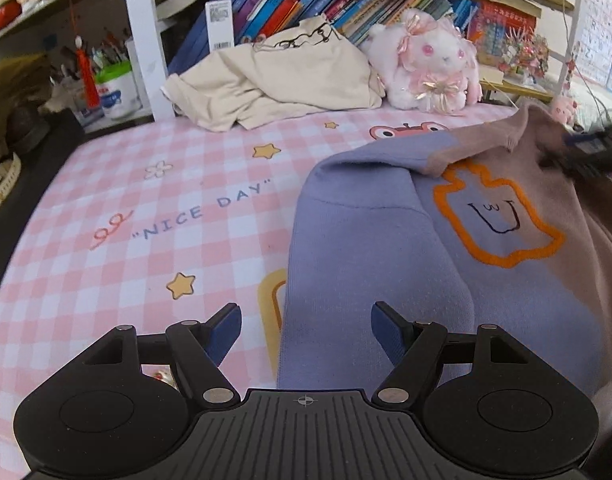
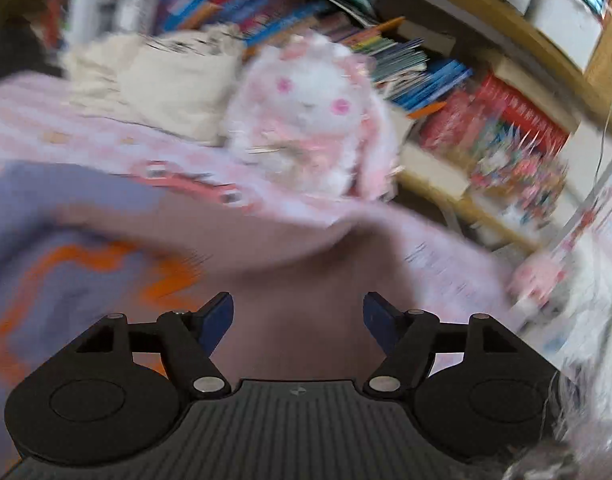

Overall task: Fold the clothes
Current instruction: 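Lower the sweater flat onto the mat with both tools and release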

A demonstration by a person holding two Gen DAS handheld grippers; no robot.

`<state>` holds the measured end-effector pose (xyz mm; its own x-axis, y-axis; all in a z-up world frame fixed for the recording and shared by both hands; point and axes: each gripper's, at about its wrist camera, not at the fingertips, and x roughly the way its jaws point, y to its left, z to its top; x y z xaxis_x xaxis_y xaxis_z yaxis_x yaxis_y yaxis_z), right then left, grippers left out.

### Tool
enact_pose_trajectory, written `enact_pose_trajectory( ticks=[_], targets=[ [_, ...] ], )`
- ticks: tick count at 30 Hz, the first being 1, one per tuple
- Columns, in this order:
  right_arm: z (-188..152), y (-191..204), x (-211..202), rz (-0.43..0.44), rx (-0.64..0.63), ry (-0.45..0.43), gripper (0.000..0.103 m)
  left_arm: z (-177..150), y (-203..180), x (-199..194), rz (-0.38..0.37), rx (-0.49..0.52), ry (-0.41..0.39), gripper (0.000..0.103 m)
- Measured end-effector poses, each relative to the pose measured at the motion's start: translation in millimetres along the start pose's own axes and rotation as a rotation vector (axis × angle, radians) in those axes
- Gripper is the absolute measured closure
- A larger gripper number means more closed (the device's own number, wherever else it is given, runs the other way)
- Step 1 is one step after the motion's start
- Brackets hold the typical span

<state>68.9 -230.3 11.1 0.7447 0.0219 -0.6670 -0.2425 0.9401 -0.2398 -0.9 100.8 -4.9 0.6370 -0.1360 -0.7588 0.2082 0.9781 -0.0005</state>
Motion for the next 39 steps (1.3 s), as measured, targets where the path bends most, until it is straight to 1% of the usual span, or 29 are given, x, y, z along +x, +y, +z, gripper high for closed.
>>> enact_pose_trajectory(
  ticks=[2,4,8,11,14,19,24,29,34,39],
  targets=[
    [-16.6,10.8,-18.1,0.05,0.056,0.024,0.033,-1.4,3.4,3.3,-0.006,-0.012,0.0,0.029],
    [-31.5,21.3,-32.1,0.09,0.107,0.051,0.033,-3.1,4.4,4.4,0.005,-0.009,-0.019,0.029],
    [-50.2,42.8,-39.7,0.132,0.181,0.11,0.034,-6.1,-1.0,4.3,0.006,0.039,-0.054,0.029],
    [-63.9,58.9,-45.0,0.163,0.236,0.155,0.035,-8.4,-6.6,8.2,-0.019,0.056,-0.042,0.029],
    [-66.9,64.5,-41.0,0.159,0.236,0.186,0.038,-11.2,-9.5,13.0,-0.026,0.058,-0.025,0.029],
    [-68.5,68.6,-41.4,0.147,0.223,0.187,0.038,-17.6,-8.3,15.7,-0.041,0.039,-0.013,0.029],
    [-70.3,66.7,-40.7,0.148,0.219,0.179,0.036,-23.7,-3.4,19.5,-0.059,0.014,0.018,0.029],
    [-71.3,66.8,-40.2,0.146,0.209,0.171,0.035,-26.5,3.0,21.6,-0.085,-0.036,0.03,0.03],
    [-71.7,68.0,-40.8,0.14,0.205,0.167,0.035,-28.6,5.4,21.1,-0.104,-0.06,0.033,0.03],
    [-73.0,68.8,-41.6,0.136,0.203,0.166,0.034,-31.3,5.5,17.9,-0.108,-0.055,0.021,0.03]
  ],
)
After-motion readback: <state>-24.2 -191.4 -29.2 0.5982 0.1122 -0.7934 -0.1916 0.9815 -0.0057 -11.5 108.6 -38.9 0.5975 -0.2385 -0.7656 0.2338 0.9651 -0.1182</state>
